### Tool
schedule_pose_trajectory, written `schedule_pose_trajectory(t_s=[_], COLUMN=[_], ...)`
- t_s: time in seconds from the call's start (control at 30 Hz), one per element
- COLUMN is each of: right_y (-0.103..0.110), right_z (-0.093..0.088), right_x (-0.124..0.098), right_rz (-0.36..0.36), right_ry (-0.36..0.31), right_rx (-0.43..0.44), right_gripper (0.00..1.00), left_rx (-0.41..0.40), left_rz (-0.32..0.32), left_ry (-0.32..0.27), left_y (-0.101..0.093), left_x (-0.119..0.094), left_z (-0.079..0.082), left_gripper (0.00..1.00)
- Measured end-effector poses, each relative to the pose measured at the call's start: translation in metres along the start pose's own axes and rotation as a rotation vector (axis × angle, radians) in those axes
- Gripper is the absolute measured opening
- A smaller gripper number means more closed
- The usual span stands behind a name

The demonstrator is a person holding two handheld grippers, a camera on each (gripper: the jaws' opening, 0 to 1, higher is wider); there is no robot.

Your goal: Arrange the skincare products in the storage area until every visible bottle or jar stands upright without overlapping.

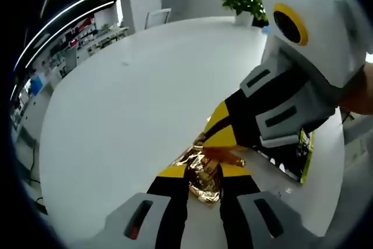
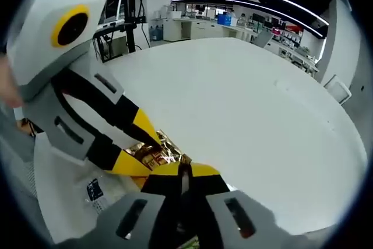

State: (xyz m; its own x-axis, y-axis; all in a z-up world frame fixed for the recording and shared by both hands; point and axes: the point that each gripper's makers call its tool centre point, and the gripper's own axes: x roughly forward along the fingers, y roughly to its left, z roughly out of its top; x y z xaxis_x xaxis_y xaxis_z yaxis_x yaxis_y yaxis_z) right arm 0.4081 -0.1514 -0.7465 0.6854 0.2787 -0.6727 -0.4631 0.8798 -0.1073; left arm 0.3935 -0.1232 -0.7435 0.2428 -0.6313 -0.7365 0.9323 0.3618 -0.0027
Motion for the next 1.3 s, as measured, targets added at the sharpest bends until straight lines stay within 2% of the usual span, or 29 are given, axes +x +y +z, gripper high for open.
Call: schedule_pose_trajectory(t_s=[0.1,0.27,0.37,0.47,0.77,1.07,1.17,1.3], right_y=[0.0,0.001,0.0,-0.001,0.0,0.027,0.04,0.049], right_z=[0.005,0.009,0.005,0.002,-0.008,-0.009,-0.015,-0.024], right_x=[-0.003,-0.01,-0.016,-0.023,-0.05,-0.082,-0.099,-0.127], right_rz=[-0.005,-0.006,-0.013,-0.009,-0.012,0.046,0.067,0.065], right_ry=[-0.026,-0.043,-0.046,-0.054,-0.068,-0.098,-0.11,-0.123], right_rx=[-0.007,0.001,0.031,0.056,0.123,0.187,0.212,0.233], right_gripper=[0.16,0.21,0.25,0.28,0.36,0.54,0.63,0.68], left_rx=[-0.01,-0.004,-0.006,-0.008,-0.028,-0.079,-0.108,-0.148], left_rz=[0.006,0.004,0.004,0.021,0.038,0.063,0.067,0.07], left_ry=[0.001,0.002,0.006,0.01,-0.004,-0.009,-0.009,-0.008], left_y=[0.0,0.001,0.001,0.004,0.01,0.001,-0.006,-0.017], left_x=[0.0,0.0,0.0,-0.002,-0.017,-0.043,-0.054,-0.071], left_z=[0.0,0.0,0.0,0.001,0.007,0.002,-0.003,-0.013], left_gripper=[0.16,0.16,0.17,0.21,0.23,0.39,0.45,0.56])
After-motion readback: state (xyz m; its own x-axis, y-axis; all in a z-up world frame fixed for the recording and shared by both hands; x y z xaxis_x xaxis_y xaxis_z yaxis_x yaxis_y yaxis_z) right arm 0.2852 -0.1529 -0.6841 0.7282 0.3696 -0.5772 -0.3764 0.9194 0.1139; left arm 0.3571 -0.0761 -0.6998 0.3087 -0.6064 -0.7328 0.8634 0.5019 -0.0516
